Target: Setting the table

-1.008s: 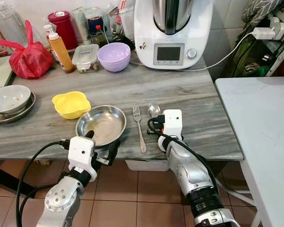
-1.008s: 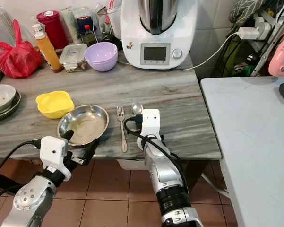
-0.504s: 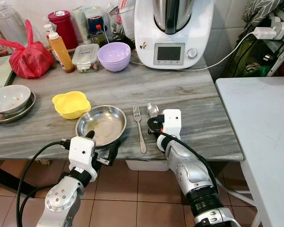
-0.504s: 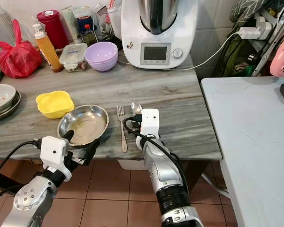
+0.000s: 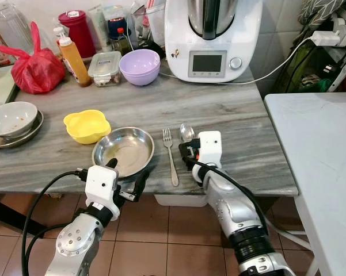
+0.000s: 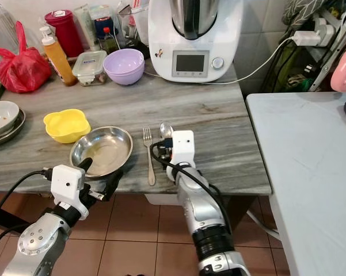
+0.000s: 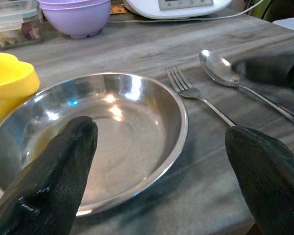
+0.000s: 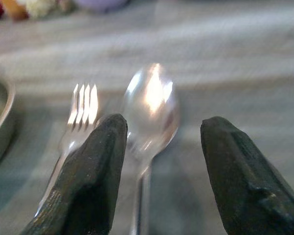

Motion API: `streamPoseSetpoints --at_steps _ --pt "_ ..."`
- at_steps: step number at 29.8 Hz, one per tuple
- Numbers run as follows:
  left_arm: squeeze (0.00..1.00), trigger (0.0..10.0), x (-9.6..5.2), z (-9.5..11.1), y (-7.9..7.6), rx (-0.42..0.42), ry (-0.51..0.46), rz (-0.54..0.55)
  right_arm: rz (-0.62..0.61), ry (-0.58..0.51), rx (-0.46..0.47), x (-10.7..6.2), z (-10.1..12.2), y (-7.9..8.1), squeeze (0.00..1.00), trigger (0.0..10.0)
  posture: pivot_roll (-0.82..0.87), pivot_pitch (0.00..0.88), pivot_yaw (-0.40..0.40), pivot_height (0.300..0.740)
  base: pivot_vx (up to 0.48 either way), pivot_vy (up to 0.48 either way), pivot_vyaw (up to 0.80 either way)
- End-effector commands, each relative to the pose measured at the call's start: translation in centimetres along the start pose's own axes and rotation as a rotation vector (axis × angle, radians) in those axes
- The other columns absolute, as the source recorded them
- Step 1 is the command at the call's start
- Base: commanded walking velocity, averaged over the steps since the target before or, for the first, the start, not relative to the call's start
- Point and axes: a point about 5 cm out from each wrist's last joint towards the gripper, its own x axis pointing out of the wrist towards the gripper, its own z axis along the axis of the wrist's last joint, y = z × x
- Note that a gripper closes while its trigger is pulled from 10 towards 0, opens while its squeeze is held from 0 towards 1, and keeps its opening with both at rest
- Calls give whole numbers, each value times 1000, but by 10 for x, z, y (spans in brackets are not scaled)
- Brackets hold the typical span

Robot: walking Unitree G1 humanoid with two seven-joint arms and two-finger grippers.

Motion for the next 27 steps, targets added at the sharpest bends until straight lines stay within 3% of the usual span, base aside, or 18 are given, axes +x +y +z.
streamPoseSetpoints --at_steps 1,7,12,18,23,27 --pt "0 10000 1 2 2 10 -4 6 19 -72 -38 0 16 6 1000 10000 -46 104 93 740 0 0 0" --pt "0 10000 2 2 2 12 -9 6 -17 -150 -89 -4 32 -2 1000 10000 -53 98 93 740 0 0 0" --pt "0 10000 3 3 3 13 -13 10 -44 -192 -138 -14 38 -20 1000 10000 -54 98 93 740 0 0 0" --pt "0 10000 3 2 2 7 -12 12 -114 -121 -166 -30 19 -54 1000 10000 -65 104 96 740 0 0 0" --pt "0 10000 4 1 0 3 -12 10 -116 -53 -200 -40 6 -61 1000 10000 -66 104 97 740 0 0 0" --pt "0 10000 5 1 0 0 -12 8 -79 25 -242 -46 -11 -57 969 10000 -74 107 94 740 0 0 0"
